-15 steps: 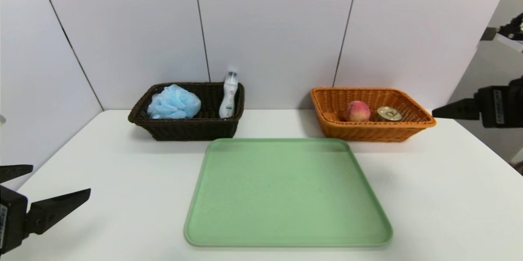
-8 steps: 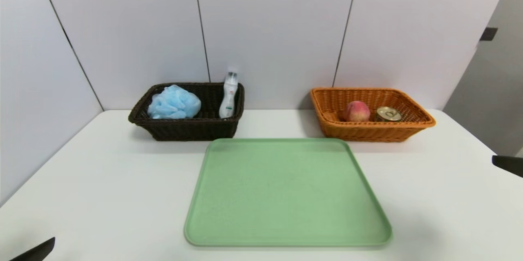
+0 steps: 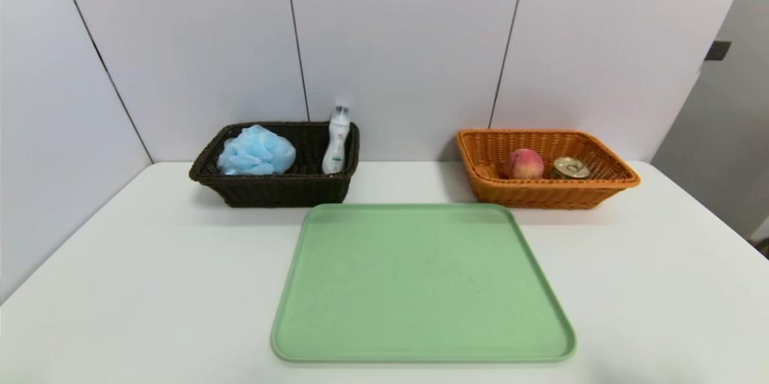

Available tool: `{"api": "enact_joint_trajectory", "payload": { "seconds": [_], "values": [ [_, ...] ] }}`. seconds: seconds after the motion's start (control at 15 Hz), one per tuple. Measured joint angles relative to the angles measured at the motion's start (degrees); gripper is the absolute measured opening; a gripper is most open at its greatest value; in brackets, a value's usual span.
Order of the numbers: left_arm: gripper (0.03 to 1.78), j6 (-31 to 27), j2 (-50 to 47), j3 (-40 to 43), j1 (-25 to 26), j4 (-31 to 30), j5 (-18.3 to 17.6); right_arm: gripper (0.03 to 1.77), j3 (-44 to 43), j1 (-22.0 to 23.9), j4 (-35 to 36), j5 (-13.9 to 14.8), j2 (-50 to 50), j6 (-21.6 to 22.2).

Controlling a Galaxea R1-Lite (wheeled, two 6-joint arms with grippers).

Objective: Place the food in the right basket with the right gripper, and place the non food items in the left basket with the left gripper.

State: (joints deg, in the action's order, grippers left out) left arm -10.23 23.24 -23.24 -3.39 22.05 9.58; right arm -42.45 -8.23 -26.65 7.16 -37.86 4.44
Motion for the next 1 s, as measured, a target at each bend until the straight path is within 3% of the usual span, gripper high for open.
{"api": "enact_joint_trajectory", "payload": {
  "seconds": [0.47, 0.73, 1.0],
  "values": [
    [1.69, -0.05, -6.05, 4.88, 2.65, -0.01, -0.66, 1.69, 5.52, 2.36, 0.16, -0.71, 6.86, -0.15],
    [1.69, 0.00, -6.73, 4.94, 2.68, -0.06, -3.15, 1.69, 7.72, 6.78, 0.33, -1.15, 10.56, -0.45],
    [1.69, 0.37, -7.53, 6.23, 2.68, -0.69, -3.61, 1.69, 11.14, 8.33, 0.44, -6.06, 15.90, -3.12]
  ]
}}
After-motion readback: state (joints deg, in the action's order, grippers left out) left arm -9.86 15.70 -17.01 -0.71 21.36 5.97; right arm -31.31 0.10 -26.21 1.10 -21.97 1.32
